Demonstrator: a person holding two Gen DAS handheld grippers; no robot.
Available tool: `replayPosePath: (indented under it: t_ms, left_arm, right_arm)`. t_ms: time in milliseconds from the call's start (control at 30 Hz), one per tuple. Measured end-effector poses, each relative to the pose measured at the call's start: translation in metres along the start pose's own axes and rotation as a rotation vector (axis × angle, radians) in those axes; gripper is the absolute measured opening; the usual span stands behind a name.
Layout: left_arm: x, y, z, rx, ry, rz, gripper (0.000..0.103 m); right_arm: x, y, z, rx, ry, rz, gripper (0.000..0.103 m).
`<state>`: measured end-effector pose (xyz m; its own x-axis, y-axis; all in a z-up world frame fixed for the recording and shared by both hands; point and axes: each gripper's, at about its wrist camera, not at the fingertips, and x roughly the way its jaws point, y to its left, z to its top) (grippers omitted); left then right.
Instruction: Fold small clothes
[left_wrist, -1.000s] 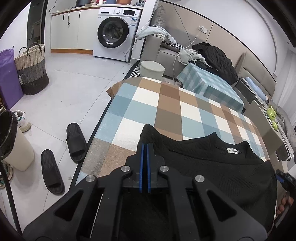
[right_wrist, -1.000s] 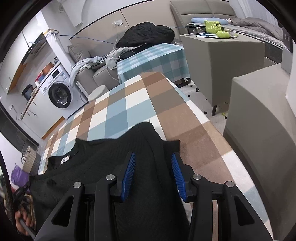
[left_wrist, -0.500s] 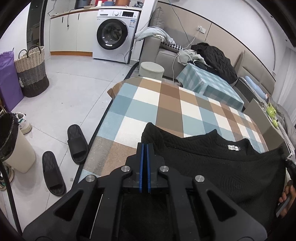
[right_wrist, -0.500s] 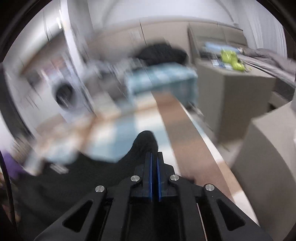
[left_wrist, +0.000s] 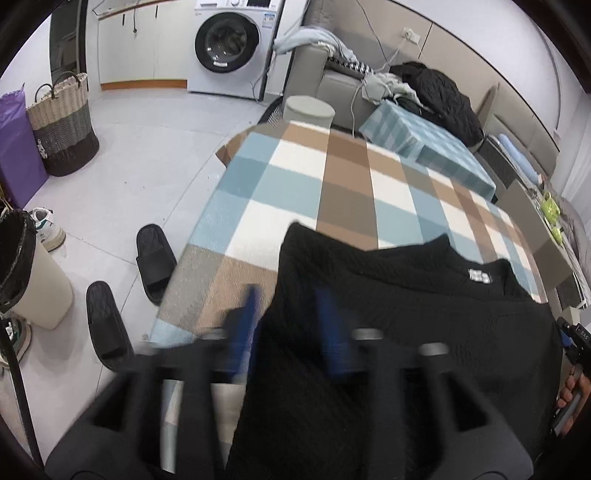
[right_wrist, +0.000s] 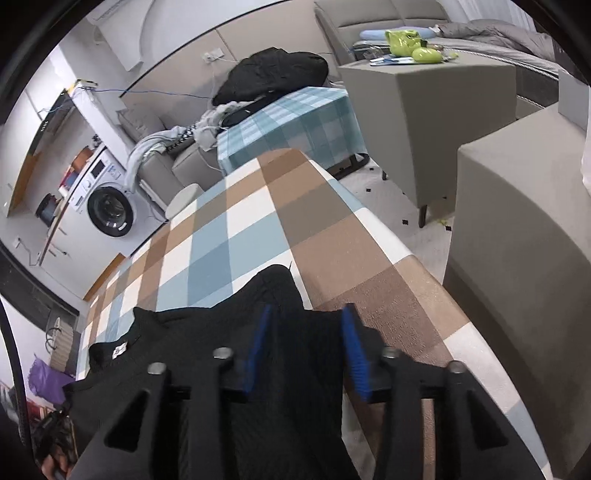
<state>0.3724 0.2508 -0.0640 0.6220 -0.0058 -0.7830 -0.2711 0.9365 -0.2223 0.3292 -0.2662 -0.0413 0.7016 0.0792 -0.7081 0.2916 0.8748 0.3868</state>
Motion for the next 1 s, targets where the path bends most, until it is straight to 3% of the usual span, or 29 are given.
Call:
replayPosePath:
  t_ms: [167, 200, 233, 267, 300, 333, 367, 400, 467, 633, 767, 867, 933, 967, 1000]
  left_arm:
    - [0.015, -0.013, -0.004, 0.046, 0.039, 0.01, 0.05]
    - [0.017, -0.015, -0.004, 0.053, 0.038, 0.013, 0.046]
    - [0.017, -0.018, -0.005, 0.059, 0.034, 0.009, 0.03]
    - [0.017, -0.019, -0.005, 0.062, 0.031, -0.004, 0.022]
    - [0.015, -0.019, -0.005, 0.066, 0.021, -0.008, 0.019]
    - [0.011, -0.021, -0.005, 0.074, -0.001, 0.0, 0.008]
    - [0.007, -0.022, -0.004, 0.085, -0.019, 0.002, 0.006]
    - [0.002, -0.023, -0.004, 0.093, -0.032, -0.003, 0.006]
    - [-0.009, -0.023, -0.003, 0.098, -0.074, -0.008, 0.004]
    - [-0.03, -0.022, 0.007, 0.072, -0.163, -0.012, 0.004]
    - [-0.028, -0.019, 0.008, 0.04, -0.142, 0.018, 0.006]
    - [-0.021, -0.015, 0.001, 0.045, -0.073, 0.054, 0.022]
    - [-0.021, -0.012, -0.006, 0.047, -0.052, 0.056, 0.029]
    - [-0.025, -0.01, -0.011, 0.045, -0.054, 0.054, 0.034]
    - [-0.029, -0.009, -0.016, 0.045, -0.054, 0.054, 0.038]
  right_arm:
    - [0.005, 0.003, -0.004, -0.039, 0.022, -0.002, 0.042]
    - [0.009, 0.006, -0.003, -0.048, 0.022, -0.003, 0.042]
    - [0.01, 0.008, -0.004, -0.058, 0.022, -0.003, 0.042]
    - [0.011, 0.012, -0.005, -0.078, 0.025, -0.005, 0.042]
    - [0.012, 0.017, -0.006, -0.106, 0.018, -0.005, 0.039]
    - [0.011, 0.021, -0.007, -0.138, 0.009, 0.001, 0.035]
    - [0.01, 0.026, -0.008, -0.174, -0.004, 0.002, 0.021]
    - [0.009, 0.029, -0.009, -0.199, -0.015, -0.001, 0.011]
    - [0.002, 0.035, -0.01, -0.242, -0.045, -0.007, 0.004]
    - [-0.032, 0.036, -0.002, -0.21, -0.181, 0.091, 0.003]
    - [-0.029, 0.029, 0.006, -0.128, -0.176, 0.112, 0.003]
    - [-0.012, 0.025, 0.004, -0.117, -0.095, 0.025, 0.013]
    - [-0.007, 0.02, 0.001, -0.115, -0.039, -0.001, 0.031]
    - [-0.007, 0.017, -0.002, -0.11, -0.016, 0.007, 0.045]
    - [-0.01, 0.016, -0.006, -0.112, -0.01, 0.014, 0.049]
